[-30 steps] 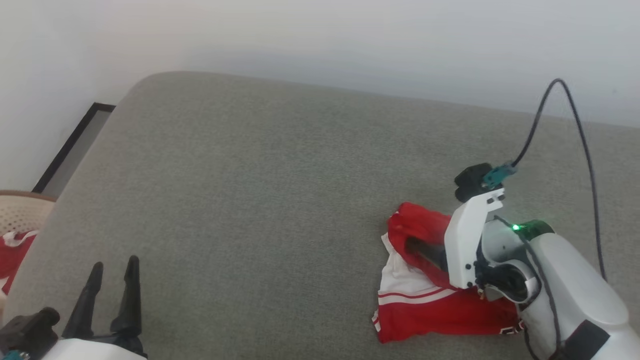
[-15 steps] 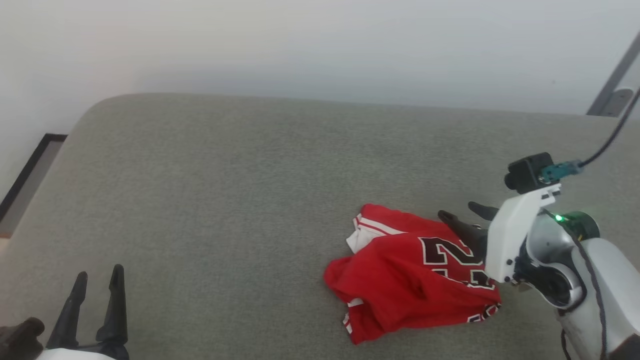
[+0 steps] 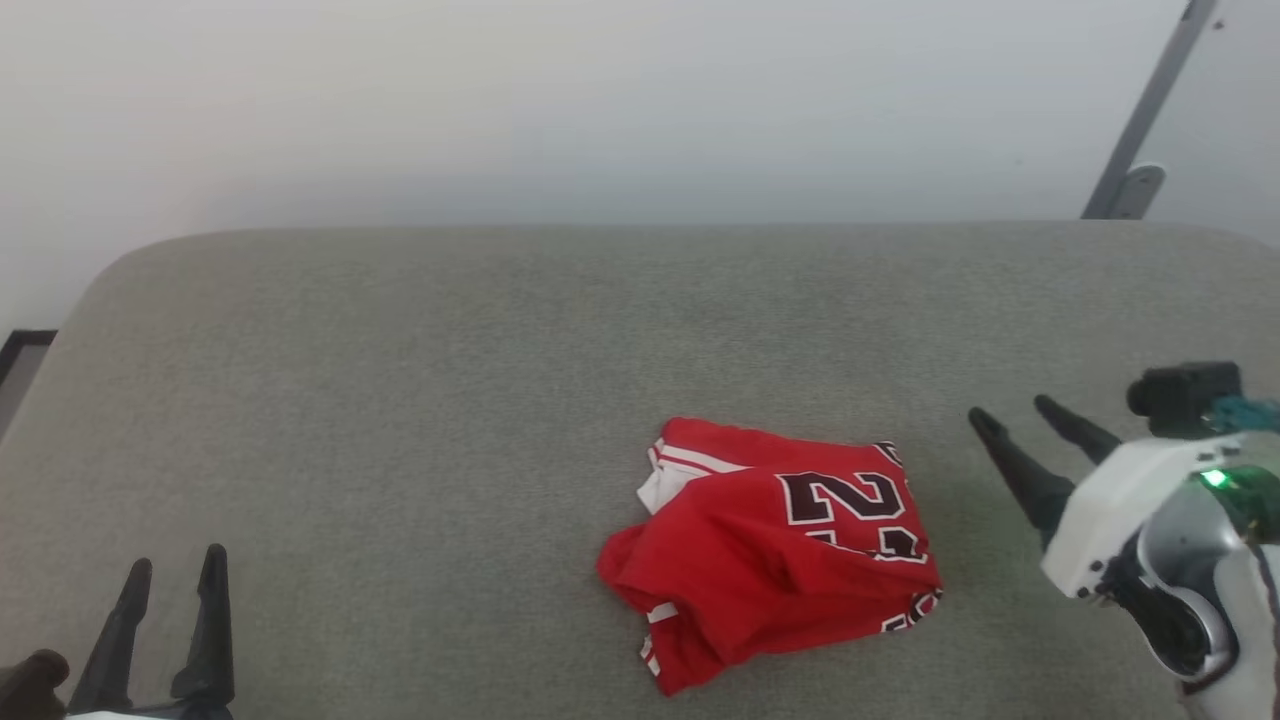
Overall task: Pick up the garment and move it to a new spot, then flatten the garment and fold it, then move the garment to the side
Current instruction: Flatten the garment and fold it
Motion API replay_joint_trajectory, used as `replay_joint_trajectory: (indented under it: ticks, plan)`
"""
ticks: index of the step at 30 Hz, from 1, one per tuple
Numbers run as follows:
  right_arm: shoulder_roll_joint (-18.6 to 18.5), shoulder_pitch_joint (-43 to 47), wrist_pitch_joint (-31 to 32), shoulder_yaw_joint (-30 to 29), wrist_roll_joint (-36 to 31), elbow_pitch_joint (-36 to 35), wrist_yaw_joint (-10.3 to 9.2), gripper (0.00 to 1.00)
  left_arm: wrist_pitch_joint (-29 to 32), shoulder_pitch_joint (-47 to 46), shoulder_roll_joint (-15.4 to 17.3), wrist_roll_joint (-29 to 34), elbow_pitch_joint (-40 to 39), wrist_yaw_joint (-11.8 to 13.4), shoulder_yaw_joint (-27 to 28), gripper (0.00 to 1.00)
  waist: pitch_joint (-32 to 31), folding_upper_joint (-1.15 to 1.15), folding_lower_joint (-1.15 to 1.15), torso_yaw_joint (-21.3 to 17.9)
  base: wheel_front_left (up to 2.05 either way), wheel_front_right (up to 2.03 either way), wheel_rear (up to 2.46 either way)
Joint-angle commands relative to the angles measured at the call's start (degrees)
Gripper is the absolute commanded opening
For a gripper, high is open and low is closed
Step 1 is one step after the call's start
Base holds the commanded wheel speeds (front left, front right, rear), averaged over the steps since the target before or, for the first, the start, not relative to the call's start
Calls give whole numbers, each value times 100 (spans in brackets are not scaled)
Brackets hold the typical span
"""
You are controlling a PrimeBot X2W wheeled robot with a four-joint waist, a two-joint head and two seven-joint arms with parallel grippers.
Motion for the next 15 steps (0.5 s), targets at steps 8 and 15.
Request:
replay_joint_trajectory:
  ticks: [8, 15]
  plan:
    - [-9, 551, -1324, -305, -476, -38, -3, 100, -24, 142, 70, 120, -63, -12, 104, 100, -47, 0, 0, -344, 0, 0, 0]
    - [-17, 847, -2178, -388, -815, 54, -3, 100, -24, 223, 87, 103, -65, -12, 163, 100, -78, 0, 0, -446, 0, 0, 0]
